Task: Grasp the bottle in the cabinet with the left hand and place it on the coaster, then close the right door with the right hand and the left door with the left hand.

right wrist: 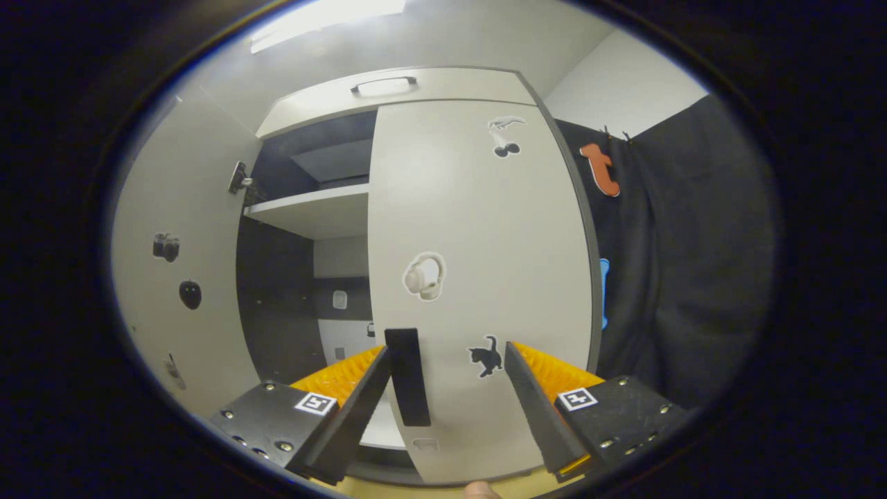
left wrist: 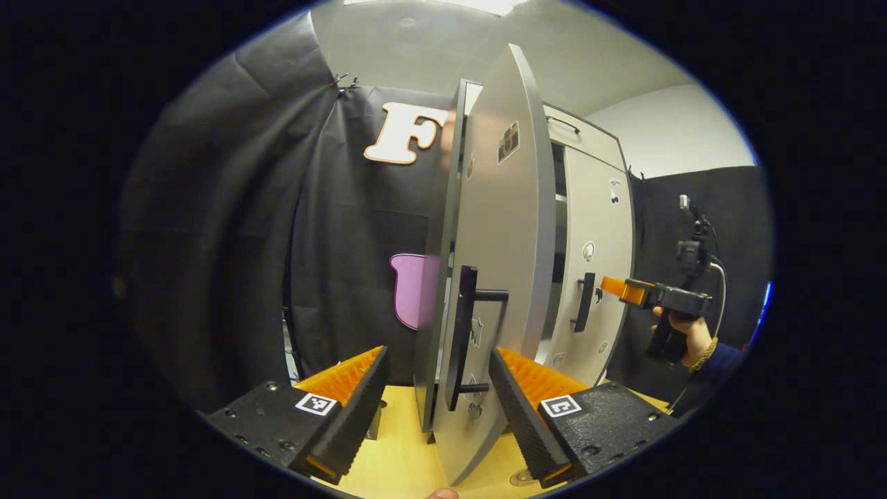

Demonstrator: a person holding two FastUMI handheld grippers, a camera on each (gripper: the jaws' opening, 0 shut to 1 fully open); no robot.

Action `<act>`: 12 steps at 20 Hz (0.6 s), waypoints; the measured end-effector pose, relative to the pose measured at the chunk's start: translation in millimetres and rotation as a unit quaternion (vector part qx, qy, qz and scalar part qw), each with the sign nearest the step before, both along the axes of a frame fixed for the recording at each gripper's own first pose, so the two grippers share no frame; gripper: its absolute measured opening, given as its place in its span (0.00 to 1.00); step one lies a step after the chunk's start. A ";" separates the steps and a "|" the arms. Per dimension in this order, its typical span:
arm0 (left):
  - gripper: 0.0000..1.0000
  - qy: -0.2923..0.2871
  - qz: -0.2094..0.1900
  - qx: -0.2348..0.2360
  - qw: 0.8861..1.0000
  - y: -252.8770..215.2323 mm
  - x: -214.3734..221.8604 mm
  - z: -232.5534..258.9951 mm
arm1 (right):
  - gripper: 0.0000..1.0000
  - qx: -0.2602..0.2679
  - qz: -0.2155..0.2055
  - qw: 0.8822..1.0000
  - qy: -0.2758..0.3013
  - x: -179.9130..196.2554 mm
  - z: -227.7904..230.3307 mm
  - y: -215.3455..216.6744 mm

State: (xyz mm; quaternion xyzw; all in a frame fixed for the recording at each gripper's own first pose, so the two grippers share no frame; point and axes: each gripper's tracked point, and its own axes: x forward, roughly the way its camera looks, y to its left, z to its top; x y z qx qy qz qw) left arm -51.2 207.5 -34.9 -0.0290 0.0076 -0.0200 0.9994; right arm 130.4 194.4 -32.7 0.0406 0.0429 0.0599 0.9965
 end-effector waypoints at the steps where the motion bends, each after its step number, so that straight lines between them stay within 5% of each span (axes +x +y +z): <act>1: 0.87 0.000 -0.008 -0.006 1.000 -5.0 1.4 0.6 | 0.97 -0.002 -0.005 1.000 -0.002 -4.5 1.6 -6.1; 12: 0.89 -0.001 -0.057 -0.058 0.997 -58.2 17.4 -3.2 | 1.00 -0.036 -0.016 0.999 0.000 -26.9 3.5 -51.5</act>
